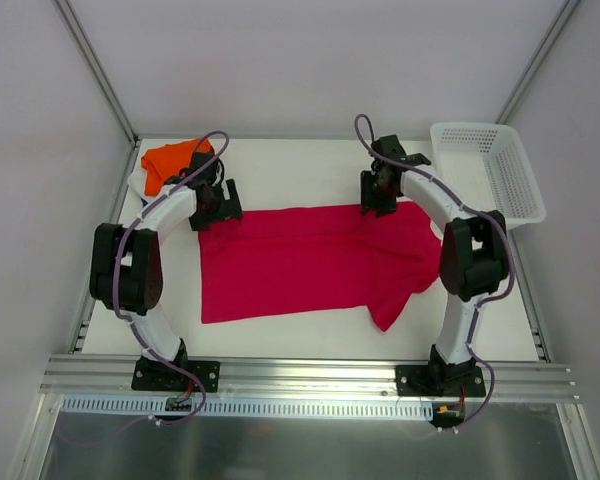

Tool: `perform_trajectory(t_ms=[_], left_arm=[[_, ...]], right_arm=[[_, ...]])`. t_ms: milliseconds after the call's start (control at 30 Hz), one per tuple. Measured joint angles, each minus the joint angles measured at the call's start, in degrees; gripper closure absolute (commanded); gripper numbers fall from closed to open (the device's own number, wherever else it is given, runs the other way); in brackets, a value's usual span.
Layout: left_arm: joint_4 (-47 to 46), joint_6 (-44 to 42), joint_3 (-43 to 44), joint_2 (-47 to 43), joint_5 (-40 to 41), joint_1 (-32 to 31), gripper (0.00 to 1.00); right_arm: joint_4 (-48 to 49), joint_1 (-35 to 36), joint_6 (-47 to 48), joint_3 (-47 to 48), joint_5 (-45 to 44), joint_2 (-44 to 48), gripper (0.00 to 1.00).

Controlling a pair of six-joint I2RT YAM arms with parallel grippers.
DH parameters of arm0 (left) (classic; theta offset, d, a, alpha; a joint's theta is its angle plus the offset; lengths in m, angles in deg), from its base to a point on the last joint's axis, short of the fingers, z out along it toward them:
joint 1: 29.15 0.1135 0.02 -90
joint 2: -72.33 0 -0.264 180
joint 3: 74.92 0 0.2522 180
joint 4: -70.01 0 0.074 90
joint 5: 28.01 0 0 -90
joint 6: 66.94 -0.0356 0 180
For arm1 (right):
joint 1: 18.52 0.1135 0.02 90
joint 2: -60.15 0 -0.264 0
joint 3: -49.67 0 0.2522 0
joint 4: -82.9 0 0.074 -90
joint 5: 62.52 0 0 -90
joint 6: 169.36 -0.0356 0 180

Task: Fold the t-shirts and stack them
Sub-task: Fold the tshirt

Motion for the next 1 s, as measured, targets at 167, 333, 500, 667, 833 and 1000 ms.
perform_trajectory(t_ms=[167,333,500,667,833,1000], left_arm=[[-0.15,0.02,-3.04,-7.06,-0.46,0.00,0.01],[-0.35,0.70,-7.21,-10.67,-2.36,-0.07,0.01],[-0.20,2.25,-12.31,-11.02,-2.67,-2.01,0.01],[-0.13,3.80,-17.68,-13.27,-2.62,-5.25,0.01],[-0.26,5.16,-22.03,-16.11,-2.45,-6.45,0.02],[-0.33,6.60,-26.71,-19.76,-2.29,-7.26,0.03]], right_arm=[[0.22,0.00,0.00,-4.42,-1.79,12.13,0.51],[0.83,0.07,-0.42,-14.27,-3.56,24.63,0.35],[0.68,0.15,-0.74,-26.14,-5.81,34.34,0.48],[-0.46,0.15,-1.42,-33.73,-9.42,40.48,0.61],[-1.95,0.20,-2.10,-37.75,-13.99,45.86,0.74],[-2.91,0.17,-3.08,-40.37,-17.35,48.57,0.85]])
